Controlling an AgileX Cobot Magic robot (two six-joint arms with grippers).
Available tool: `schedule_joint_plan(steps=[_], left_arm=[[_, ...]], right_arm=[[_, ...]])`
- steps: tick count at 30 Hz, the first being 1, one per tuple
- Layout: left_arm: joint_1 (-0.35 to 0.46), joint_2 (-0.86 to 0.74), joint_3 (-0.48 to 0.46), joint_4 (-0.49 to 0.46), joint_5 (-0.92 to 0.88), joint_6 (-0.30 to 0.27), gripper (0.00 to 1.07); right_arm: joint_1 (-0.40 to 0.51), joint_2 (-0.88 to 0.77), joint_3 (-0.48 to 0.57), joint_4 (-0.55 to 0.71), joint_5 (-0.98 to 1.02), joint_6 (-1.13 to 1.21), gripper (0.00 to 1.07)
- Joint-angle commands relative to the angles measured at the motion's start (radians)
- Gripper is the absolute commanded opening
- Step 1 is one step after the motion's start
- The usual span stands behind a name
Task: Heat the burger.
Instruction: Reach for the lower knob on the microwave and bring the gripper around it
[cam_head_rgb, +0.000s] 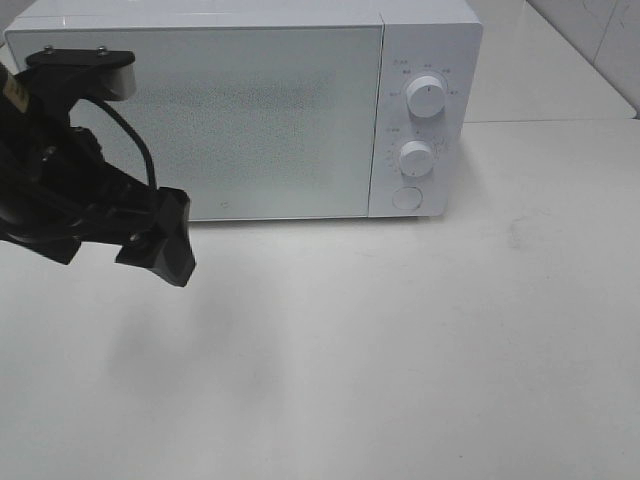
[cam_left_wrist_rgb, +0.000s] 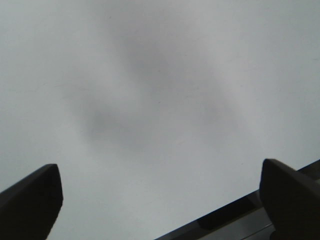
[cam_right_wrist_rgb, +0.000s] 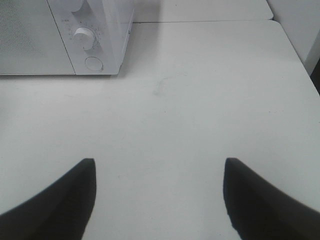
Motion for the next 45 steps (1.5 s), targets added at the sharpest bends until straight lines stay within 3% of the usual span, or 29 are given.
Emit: schedule_joint_plan(steps=[1,9,13,21,40,45], left_arm=[[0.053,-0.008,0.003,-0.004,0.057,0.017,1.02],[0.194,-0.051,0.034,-0.009,0.117,0.068,1.02],[0.322,-0.148,0.109,-0.022,0.120,0.104,1.02],[0.470,-0.326,0.252,-0.003,0.166,0.141,1.02],[0.483,-0.800,0.492,0.101,0.210,0.143,1.02],[0.483,-0.894,0.494,0.101,0.210,0.138,1.02]], right_arm=[[-0.003,-0.028,0.004,0.001,-0.010,-0.004,0.71],[-0.003,-0.028,0.004,0.001,-0.010,-0.004,0.71],[-0.003,-0.028,0.004,0.001,-0.010,-0.004,0.71],[-0.003,-0.028,0.004,0.001,-0.010,-0.004,0.71],[-0.003,-0.028,0.004,0.001,-0.010,-0.004,0.71],[-0.003,-0.028,0.004,0.001,-0.010,-0.004,0.71]])
